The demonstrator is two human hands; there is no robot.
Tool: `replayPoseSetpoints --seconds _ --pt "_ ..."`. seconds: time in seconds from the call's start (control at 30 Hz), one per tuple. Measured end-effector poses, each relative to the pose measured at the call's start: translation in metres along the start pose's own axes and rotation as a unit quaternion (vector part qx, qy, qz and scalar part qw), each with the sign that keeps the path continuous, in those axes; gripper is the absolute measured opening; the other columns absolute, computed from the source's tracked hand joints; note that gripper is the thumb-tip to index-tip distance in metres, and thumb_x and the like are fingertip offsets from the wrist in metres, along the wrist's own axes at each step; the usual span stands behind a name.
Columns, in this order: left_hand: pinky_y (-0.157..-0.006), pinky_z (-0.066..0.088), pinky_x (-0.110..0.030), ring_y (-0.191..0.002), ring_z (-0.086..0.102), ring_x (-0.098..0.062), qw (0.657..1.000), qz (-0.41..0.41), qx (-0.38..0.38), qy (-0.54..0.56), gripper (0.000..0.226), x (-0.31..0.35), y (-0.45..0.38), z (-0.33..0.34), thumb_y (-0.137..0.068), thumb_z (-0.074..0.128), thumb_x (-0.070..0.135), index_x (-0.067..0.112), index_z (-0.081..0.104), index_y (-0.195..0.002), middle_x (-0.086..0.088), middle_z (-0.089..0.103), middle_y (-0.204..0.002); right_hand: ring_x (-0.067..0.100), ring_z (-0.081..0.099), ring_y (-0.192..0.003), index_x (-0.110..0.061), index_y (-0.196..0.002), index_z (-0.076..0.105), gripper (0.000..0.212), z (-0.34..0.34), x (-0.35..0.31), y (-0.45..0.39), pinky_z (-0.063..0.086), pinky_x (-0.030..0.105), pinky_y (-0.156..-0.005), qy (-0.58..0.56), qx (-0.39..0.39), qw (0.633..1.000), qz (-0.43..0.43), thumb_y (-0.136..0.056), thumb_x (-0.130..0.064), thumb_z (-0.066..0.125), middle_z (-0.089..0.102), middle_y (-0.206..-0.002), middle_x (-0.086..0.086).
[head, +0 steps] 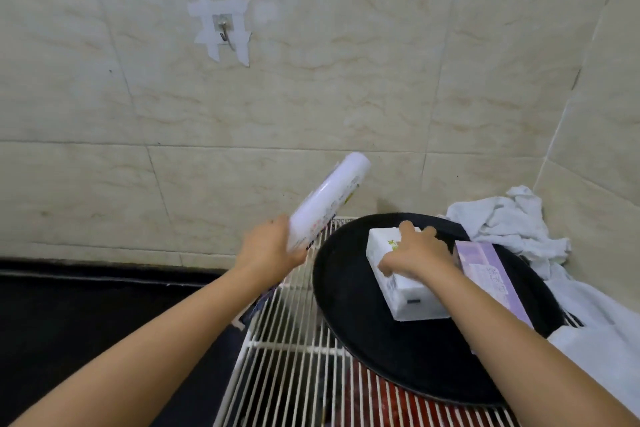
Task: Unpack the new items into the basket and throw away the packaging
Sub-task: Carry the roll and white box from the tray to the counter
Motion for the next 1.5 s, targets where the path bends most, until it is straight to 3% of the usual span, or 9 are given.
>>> replayPoseSetpoints --seconds 0.13,0.23,0.37,0.67,0.77,0.9,1.1,1.5 --pt "-0.077 0.042 -0.032 -0.103 0.055 -0.028 0.995 0.024 0.048 -0.086 0.048 -0.04 0.019 -0.013 -0.086 0.057 0.035 0.01 0.043 -0.125 -0.01 0.057 -0.119 0.037 0.045 -0.116 -0.021 -0.132 0.032 0.08 -0.011 -0.048 0.017 0.043 0.037 -0.085 -0.07 0.002 0.996 -0.061 -0.063 -0.032 0.071 0.04 -0.13 0.018" --pt "-0.08 0.043 -0.036 -0.105 0.055 -0.031 0.993 -0.017 0.068 -0.092 0.048 -0.084 0.043 -0.03 -0.085 0.059 0.033 0.009 0.044 -0.125 -0.011 0.057 -0.119 0.035 0.05 -0.109 -0.024 -0.132 0.033 0.079 -0.018 -0.101 0.049 0.039 0.033 -0.073 -0.075 0.028 0.988 -0.13 -0.063 -0.033 0.071 0.046 -0.125 0.016" --pt "-0.08 0.043 -0.039 -0.104 0.049 -0.033 0.986 -0.098 0.111 -0.082 0.046 -0.162 0.097 -0.063 -0.084 0.061 0.031 0.007 0.047 -0.12 -0.013 0.058 -0.116 0.036 0.05 -0.109 -0.025 -0.131 0.033 0.08 0.007 -0.19 0.107 0.037 0.032 -0.074 -0.073 0.029 0.97 -0.23 -0.062 -0.031 0.072 0.045 -0.125 0.016" --pt "-0.074 0.04 -0.034 -0.106 0.046 -0.028 0.96 -0.21 0.08 -0.167 0.046 -0.376 0.263 -0.113 -0.082 0.061 0.035 0.013 0.045 -0.118 -0.004 0.058 -0.116 0.037 0.043 -0.112 -0.02 -0.129 0.033 0.074 0.161 -0.367 0.258 0.035 0.036 -0.079 -0.057 -0.04 0.941 -0.331 -0.065 -0.029 0.07 0.043 -0.123 0.016" --pt "-0.079 0.042 -0.036 -0.108 0.045 -0.029 0.955 -0.238 0.044 -0.169 0.048 -0.444 0.317 -0.111 -0.081 0.061 0.035 0.013 0.044 -0.12 -0.005 0.057 -0.117 0.036 0.042 -0.112 -0.02 -0.13 0.032 0.076 0.229 -0.402 0.308 0.039 0.039 -0.088 -0.042 -0.084 0.94 -0.328 -0.066 -0.031 0.071 0.042 -0.124 0.015" --pt "-0.079 0.042 -0.036 -0.107 0.045 -0.028 0.949 -0.261 0.007 -0.176 0.044 -0.506 0.359 -0.103 -0.081 0.06 0.034 0.013 0.045 -0.117 -0.005 0.058 -0.115 0.033 0.043 -0.111 -0.02 -0.13 0.032 0.075 0.303 -0.431 0.359 0.041 0.039 -0.089 -0.026 -0.137 0.936 -0.323 -0.067 -0.032 0.07 0.041 -0.126 0.014" --pt "-0.081 0.043 -0.035 -0.107 0.046 -0.026 0.952 -0.265 -0.018 -0.149 0.047 -0.569 0.356 -0.073 -0.081 0.06 0.035 0.014 0.044 -0.12 -0.005 0.057 -0.117 0.031 0.042 -0.11 -0.022 -0.129 0.032 0.073 0.378 -0.465 0.371 0.039 0.039 -0.09 0.021 -0.157 0.933 -0.323 -0.067 -0.035 0.07 0.039 -0.125 0.011" --pt "-0.087 0.042 -0.035 -0.113 0.044 -0.027 0.963 -0.231 -0.083 -0.114 0.051 -0.673 0.228 -0.016 -0.084 0.057 0.034 0.012 0.04 -0.127 -0.006 0.054 -0.122 0.031 0.039 -0.114 -0.022 -0.132 0.032 0.079 0.452 -0.528 0.253 0.036 0.039 -0.096 0.031 -0.123 0.963 -0.236 -0.065 -0.035 0.071 0.033 -0.133 0.009"
Point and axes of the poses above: each hand's wrist, its own y-axis away from the middle knuckle, its own z-axis out of the palm, x = y × z, the point moved 10 cm from there along -y, towards the middle knuckle
